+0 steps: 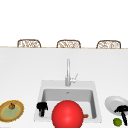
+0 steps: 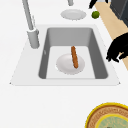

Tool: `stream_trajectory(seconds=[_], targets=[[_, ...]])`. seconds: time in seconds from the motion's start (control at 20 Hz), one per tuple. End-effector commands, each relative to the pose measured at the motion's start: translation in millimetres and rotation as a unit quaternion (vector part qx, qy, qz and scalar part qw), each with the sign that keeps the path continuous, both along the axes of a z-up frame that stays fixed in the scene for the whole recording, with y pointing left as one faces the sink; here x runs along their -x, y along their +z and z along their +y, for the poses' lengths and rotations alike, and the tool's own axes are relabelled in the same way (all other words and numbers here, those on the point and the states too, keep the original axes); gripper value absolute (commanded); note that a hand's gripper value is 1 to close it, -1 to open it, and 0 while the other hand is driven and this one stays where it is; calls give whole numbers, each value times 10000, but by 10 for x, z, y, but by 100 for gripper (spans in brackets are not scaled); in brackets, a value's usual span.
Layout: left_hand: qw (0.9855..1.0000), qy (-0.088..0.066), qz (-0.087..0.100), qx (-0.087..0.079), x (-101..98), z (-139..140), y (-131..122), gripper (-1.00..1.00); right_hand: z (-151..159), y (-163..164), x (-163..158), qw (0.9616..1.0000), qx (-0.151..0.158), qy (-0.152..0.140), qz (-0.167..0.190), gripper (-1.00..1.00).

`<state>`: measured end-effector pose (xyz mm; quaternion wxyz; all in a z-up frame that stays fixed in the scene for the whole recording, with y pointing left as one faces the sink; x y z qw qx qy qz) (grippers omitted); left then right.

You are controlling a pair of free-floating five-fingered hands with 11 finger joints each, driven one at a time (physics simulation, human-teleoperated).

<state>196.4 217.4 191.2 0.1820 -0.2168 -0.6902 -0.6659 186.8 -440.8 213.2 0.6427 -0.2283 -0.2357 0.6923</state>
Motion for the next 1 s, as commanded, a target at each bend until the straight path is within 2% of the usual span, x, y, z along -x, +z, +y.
stream_trajectory(seconds=[0.0, 0.15, 0.2, 0.25, 0.5, 0.65, 0.95], targets=[[10000, 0, 0, 0, 0, 0, 0, 0, -72, -310, 44, 9998, 1, 0, -186, -100], [10000, 0, 0, 0, 0, 0, 0, 0, -119, -413, 114, 9993, -177, 70, -321, -100], [10000, 0, 0, 0, 0, 0, 0, 0, -60, -371, 77, 9997, -143, 57, -200, -100], [10000, 0, 0, 0, 0, 0, 0, 0, -42, -402, 69, 9996, -143, 46, -252, -100], [10000, 0, 0, 0, 0, 0, 0, 0, -2, -586, -103, 9998, -4, 143, 103, -100], [10000, 0, 0, 0, 0, 0, 0, 0, 15, -683, 3, 9997, 2, 225, -23, -100], [10000, 0, 0, 0, 0, 0, 0, 0, 1, -879, -34, 9999, -114, 108, -5, -100]])
